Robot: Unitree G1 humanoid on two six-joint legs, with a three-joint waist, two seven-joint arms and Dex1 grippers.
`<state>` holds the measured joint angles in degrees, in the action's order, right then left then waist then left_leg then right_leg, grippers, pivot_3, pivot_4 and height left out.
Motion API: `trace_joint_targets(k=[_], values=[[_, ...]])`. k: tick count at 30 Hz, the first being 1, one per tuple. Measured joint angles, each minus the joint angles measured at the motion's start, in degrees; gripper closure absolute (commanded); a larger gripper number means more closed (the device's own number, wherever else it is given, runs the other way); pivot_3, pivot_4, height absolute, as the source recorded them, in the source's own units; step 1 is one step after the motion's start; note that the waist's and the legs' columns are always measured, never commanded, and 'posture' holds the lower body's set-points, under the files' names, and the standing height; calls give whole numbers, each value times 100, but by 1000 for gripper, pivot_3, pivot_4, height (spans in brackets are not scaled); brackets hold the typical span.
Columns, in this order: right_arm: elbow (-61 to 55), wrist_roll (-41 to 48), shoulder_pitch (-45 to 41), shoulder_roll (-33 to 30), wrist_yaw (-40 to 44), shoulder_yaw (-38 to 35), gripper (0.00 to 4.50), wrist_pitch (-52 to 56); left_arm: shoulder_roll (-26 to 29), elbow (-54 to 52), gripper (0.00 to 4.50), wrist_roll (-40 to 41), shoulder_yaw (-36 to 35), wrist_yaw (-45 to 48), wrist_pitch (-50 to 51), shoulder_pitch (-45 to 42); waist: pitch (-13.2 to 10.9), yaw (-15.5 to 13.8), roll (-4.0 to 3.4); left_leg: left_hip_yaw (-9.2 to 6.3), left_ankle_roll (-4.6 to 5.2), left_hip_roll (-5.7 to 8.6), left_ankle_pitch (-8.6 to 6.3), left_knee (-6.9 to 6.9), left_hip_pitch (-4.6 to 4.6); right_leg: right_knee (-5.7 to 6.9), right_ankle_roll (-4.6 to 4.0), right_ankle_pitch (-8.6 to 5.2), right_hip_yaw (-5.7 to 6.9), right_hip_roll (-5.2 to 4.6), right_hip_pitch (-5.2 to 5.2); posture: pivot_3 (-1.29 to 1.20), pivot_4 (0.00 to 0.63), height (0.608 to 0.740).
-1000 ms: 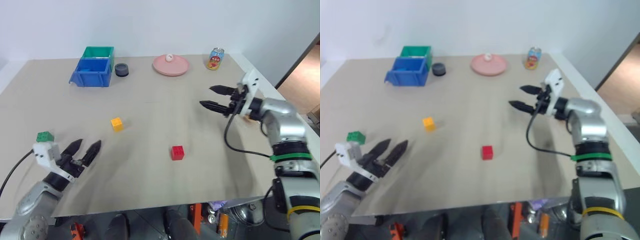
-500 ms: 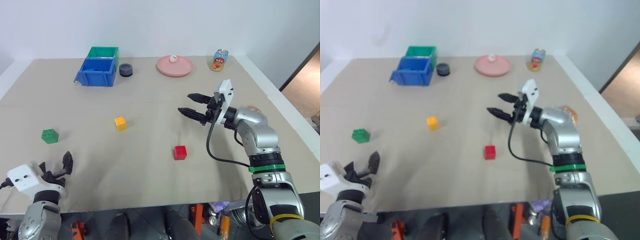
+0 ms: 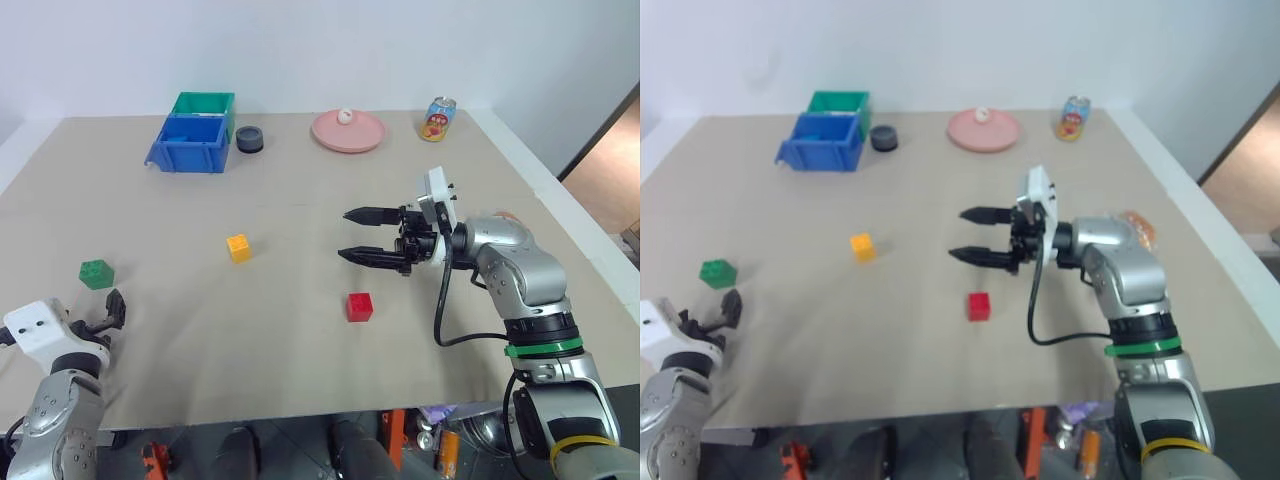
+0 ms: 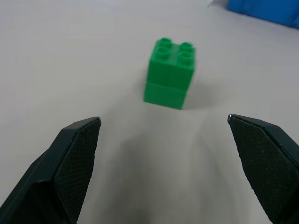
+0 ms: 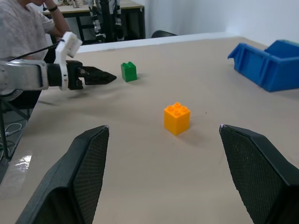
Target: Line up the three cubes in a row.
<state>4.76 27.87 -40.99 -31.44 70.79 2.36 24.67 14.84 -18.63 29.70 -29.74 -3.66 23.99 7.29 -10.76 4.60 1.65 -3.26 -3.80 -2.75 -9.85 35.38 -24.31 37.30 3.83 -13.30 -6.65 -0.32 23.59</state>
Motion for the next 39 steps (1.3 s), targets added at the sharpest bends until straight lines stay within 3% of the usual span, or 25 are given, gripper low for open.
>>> trace_joint_targets(k=[21, 22, 30, 39], values=[[-436, 0, 352, 19, -238, -9, 600, -23, 650, 1758, 0, -757, 354, 634, -58, -1393, 1, -43, 2, -6, 1, 0, 6, -1, 2, 1, 2, 4, 11, -1, -8, 0, 150, 736], [-462, 0, 379, 18, -245, -8, 565, -23, 675, 1872, 515, -807, 365, 660, -69, -1485, 1, -51, 1, -8, 2, 0, 9, -2, 2, 1, 1, 5, 14, -1, -8, 0, 150, 736], [-507, -1, 429, -8, -365, -10, 565, -47, 852, 2321, 3139, -1071, 503, 915, -168, -1791, 2, -71, -1, -8, 1, 0, 15, -1, 3, 1, 3, 10, 16, -4, -13, 0, 150, 736], [-503, -12, 428, -62, -375, -10, 565, -163, 953, 2240, 3172, -1283, 809, 1365, -331, -1748, 1, -123, 0, -8, 0, 0, 16, -1, -3, -1, 4, 9, 17, -7, -10, 0, 150, 736]])
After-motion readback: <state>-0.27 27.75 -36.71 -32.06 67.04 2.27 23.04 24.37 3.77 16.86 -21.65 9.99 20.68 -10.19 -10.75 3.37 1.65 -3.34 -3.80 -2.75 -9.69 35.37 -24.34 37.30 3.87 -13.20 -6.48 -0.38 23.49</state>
